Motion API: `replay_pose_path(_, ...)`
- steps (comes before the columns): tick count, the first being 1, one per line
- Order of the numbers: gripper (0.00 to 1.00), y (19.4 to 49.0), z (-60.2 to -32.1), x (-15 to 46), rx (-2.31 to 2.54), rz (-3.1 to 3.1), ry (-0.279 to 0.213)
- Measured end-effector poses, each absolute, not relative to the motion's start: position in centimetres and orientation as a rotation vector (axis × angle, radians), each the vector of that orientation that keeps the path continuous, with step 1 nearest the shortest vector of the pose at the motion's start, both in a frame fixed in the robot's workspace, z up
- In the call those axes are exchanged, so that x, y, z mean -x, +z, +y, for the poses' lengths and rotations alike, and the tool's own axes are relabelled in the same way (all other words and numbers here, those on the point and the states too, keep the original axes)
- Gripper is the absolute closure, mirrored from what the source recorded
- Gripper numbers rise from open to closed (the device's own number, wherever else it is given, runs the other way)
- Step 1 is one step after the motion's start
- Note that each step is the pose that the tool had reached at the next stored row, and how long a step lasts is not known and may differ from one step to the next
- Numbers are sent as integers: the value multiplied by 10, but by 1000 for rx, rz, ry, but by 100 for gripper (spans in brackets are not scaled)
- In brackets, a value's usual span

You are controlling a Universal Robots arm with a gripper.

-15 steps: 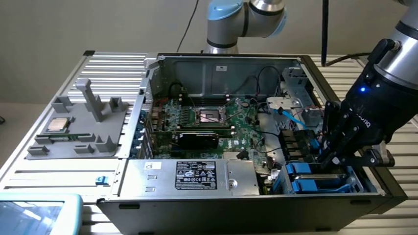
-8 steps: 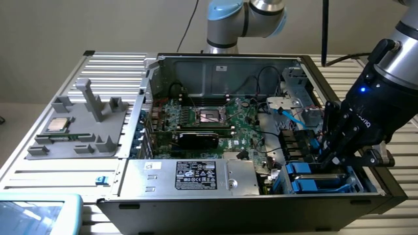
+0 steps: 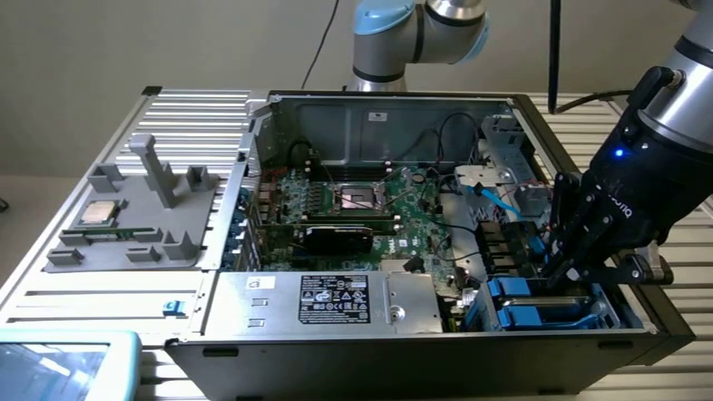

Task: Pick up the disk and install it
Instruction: 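Insert the first disk wire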

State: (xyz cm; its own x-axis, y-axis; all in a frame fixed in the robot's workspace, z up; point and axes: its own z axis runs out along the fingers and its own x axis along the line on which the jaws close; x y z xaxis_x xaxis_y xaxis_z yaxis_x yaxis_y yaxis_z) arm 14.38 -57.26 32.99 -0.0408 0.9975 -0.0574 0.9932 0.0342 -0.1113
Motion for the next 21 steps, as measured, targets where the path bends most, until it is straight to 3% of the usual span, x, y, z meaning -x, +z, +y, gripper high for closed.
replay_pose_path(4, 82, 330, -573, -144, 2150, -2233, 186)
replay_pose_path(6, 69, 330, -573, -144, 2150, -2233, 186)
replay_pose_path(9, 63, 330, -573, -144, 2151, -2233, 187)
replay_pose_path(10, 57, 330, -573, -144, 2150, -2233, 187)
replay_pose_path(21, 57, 363, -573, -144, 2151, -2233, 187)
